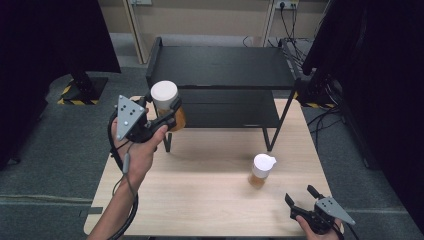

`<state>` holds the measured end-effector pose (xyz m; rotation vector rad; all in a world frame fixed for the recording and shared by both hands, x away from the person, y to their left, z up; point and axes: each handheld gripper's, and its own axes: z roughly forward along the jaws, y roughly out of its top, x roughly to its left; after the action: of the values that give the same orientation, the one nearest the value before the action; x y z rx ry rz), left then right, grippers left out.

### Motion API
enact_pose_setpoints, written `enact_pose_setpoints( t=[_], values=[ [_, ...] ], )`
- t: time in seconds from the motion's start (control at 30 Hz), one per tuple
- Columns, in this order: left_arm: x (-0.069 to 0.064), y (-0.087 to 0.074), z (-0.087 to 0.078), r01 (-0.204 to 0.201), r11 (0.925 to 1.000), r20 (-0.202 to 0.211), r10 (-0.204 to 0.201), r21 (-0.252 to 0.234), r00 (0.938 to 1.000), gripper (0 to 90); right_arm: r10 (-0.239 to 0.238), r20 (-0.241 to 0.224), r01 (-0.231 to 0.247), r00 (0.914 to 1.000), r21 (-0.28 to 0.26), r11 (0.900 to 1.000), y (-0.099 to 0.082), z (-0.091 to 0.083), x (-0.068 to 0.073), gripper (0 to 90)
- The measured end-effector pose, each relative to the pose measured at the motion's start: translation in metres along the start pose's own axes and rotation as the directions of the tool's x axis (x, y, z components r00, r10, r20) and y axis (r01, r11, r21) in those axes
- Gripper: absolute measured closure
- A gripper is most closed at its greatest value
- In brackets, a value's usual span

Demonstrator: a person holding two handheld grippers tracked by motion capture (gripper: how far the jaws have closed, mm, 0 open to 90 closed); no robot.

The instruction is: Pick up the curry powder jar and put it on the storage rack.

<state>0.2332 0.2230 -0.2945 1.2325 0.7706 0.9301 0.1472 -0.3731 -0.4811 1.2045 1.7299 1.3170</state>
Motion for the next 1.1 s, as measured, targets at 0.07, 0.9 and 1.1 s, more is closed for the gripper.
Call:
enact_pose_setpoints(
  t=[0.07,0.9,1.1],
  values=[
    [0.000,0.007,0.002,-0.004,1.0000,-0.009,0.004,-0.009,0.9999,33.7,0.001,0.000,-0.001,1.0000,0.001,1.0000,0.000,0.000,0.000,9.1],
    [-0.003,0.047,0.030,-0.003,0.9996,-0.071,0.001,-0.026,0.9975,33.8,0.000,0.000,0.000,1.0000,-0.002,1.0000,0.000,0.000,0.000,9.1],
    [-0.006,0.052,0.039,-0.013,0.9995,-0.094,0.010,-0.028,0.9955,33.7,0.001,-0.001,-0.001,1.0000,-0.003,1.0000,-0.001,0.000,0.000,9.1]
  ],
)
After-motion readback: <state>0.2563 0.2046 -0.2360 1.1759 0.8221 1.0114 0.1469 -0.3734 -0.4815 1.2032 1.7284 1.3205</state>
